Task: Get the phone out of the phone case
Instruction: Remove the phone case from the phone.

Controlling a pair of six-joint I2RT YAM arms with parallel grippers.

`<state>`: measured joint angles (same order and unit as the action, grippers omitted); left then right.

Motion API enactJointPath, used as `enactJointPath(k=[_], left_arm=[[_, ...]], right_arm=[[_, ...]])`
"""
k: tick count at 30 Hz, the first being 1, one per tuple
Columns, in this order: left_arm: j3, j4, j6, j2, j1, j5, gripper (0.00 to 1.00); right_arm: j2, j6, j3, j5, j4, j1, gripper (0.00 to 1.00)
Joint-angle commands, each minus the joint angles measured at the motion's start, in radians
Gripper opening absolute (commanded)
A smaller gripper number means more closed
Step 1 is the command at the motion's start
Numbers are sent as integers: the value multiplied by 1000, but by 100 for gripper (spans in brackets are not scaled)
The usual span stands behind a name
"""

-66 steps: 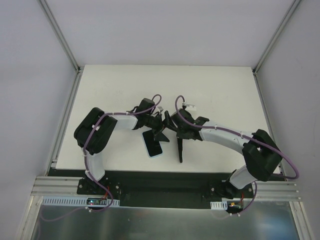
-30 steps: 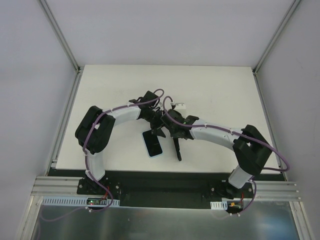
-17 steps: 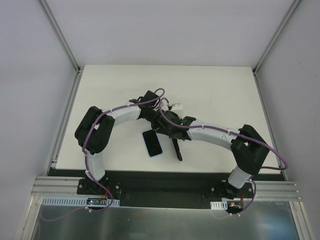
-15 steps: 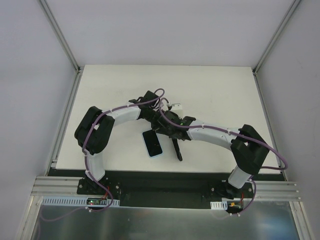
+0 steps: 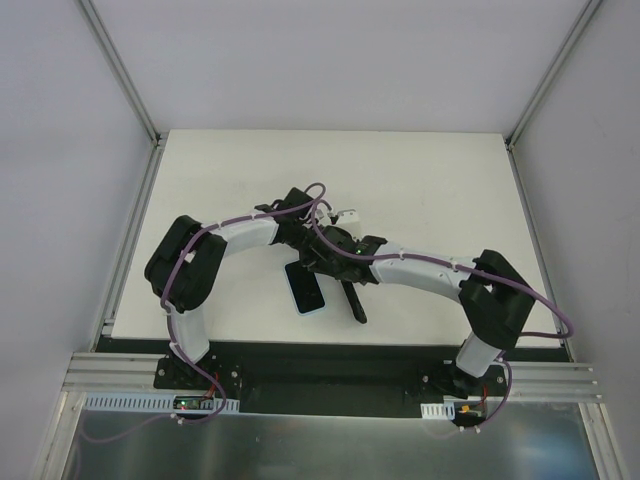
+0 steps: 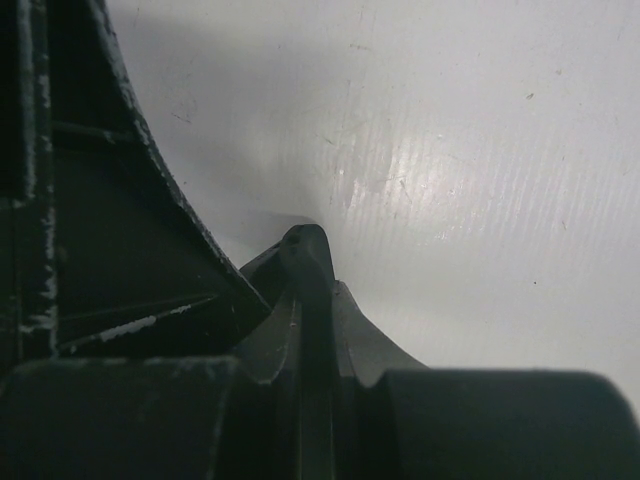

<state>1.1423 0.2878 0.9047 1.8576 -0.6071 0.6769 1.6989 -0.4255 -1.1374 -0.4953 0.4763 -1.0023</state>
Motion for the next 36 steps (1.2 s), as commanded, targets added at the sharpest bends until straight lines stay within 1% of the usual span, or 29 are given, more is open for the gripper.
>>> enactJointPath(k=[1,9,16,21,24,26,28,30,32,35,36], left_arm=[[-55,137,-13,48,-89,-17,22],[-35,137,-24,74,-102,-36,23],[-4,137,-20,129,-94,-40,22],[-1,137,-18,138,-92,-54,21],[-32,137,-4,121,-92,-60,19],[-100,136,16,65,-86,-95,16],[-163,131,45,25,-80,-129,17],[-185,113,68,-12,-76,-129,19],[-185,102,82,-20,-77,-120,22],[-165,96,91,-9,-77,-117,25],[-158,94,94,-6,-76,-117,28]], right_arm=[[27,-73,41,132,-74,-25,1],[-4,-23,57,116,-74,-25,1],[-34,48,53,92,-45,-33,2],[-61,54,64,78,-50,-44,2],[-64,47,65,67,-56,-55,1],[-65,41,62,63,-54,-64,1],[-68,36,68,60,-67,-71,1],[-65,34,70,72,-82,-73,1],[-58,36,57,75,-84,-75,1],[-54,39,41,70,-81,-87,1],[-58,39,38,55,-73,-90,1]])
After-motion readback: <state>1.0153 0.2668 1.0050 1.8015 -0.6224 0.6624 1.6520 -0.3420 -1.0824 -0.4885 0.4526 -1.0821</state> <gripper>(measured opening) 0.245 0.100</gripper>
